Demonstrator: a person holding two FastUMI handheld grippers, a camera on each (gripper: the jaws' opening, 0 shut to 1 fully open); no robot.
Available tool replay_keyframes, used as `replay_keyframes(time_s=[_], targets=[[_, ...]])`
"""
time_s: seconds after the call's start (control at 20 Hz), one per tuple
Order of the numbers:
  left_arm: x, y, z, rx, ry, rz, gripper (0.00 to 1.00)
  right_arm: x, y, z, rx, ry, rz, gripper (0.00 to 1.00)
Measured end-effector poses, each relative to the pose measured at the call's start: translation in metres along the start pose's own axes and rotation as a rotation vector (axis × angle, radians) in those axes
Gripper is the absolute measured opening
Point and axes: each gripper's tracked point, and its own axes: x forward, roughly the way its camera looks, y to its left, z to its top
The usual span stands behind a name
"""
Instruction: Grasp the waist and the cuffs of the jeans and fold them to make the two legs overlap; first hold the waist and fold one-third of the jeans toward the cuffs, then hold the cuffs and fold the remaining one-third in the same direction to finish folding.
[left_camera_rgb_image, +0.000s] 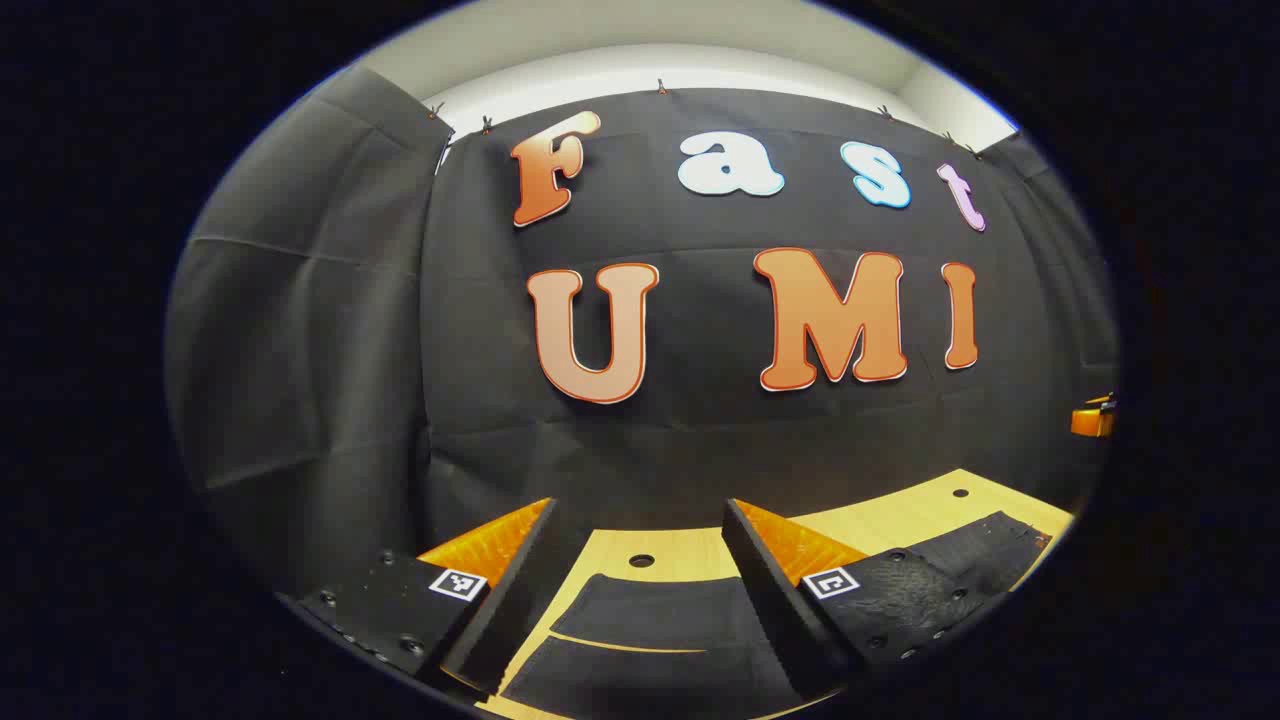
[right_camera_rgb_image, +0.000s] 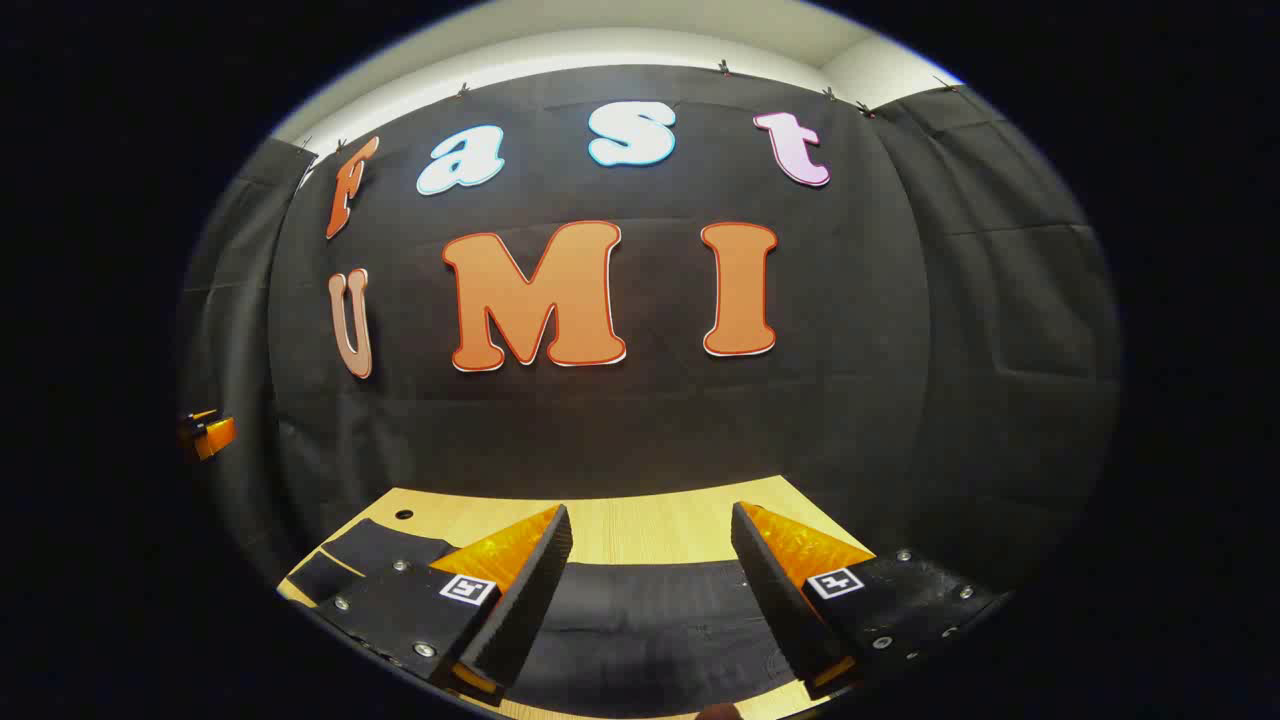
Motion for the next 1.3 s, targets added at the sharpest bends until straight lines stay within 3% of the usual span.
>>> replay_keyframes(time_s=[0.65, 1.3], targets=[[-0.005, 0.001, -0.004, 0.030, 0.010, 0.003, 0.99, 0.004, 0.010, 0.000, 0.006, 0.007, 0.026, 0.98], [-0.007, 0.011, -0.035, -0.087, 0.076, 0.037, 0.99, 0.011, 0.020, -0.008, 0.065, 0.060, 0.080, 0.97]])
